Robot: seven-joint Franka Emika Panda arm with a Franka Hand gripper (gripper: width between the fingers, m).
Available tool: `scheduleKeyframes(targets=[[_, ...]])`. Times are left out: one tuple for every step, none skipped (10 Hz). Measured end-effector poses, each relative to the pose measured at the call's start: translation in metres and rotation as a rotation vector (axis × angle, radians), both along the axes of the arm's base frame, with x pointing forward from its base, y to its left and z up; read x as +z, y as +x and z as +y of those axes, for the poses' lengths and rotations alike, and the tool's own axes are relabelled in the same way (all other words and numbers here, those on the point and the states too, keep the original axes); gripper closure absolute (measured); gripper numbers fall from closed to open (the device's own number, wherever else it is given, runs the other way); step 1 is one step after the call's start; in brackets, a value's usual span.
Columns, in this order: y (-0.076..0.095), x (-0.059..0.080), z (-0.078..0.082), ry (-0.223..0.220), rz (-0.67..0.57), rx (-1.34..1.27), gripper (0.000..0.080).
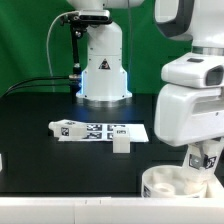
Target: Assemble stool
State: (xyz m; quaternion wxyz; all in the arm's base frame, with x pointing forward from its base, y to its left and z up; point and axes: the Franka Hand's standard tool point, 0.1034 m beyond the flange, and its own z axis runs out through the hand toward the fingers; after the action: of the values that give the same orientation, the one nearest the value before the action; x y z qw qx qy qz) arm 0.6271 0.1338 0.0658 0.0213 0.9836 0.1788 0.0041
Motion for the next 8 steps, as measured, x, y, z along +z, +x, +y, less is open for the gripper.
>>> scheduleKeyframes(targets=[[0.0,0.0,-0.002,0.002,0.0,-0.068,0.0465],[0.001,0.0,-0.003,0.002,-0.003,-0.133,0.0465],[0.001,0.0,-0.003,0.002,-0.004,-0.158,0.0465],[0.002,0.0,-0.007,0.017,-0.01,-0.288,0.0465],[0.002,-0.001,-0.012,0.051,-0.02,-0.441,0.0465],[0.002,-0.002,-0.016,0.079,-0.027,-0.565,0.0465],[0.003,-0.003,-0.021,0.105,-0.032,-0.737,0.0465],[0.003,-0.003,-0.024,0.123,-0.02,-0.827,0.0465]])
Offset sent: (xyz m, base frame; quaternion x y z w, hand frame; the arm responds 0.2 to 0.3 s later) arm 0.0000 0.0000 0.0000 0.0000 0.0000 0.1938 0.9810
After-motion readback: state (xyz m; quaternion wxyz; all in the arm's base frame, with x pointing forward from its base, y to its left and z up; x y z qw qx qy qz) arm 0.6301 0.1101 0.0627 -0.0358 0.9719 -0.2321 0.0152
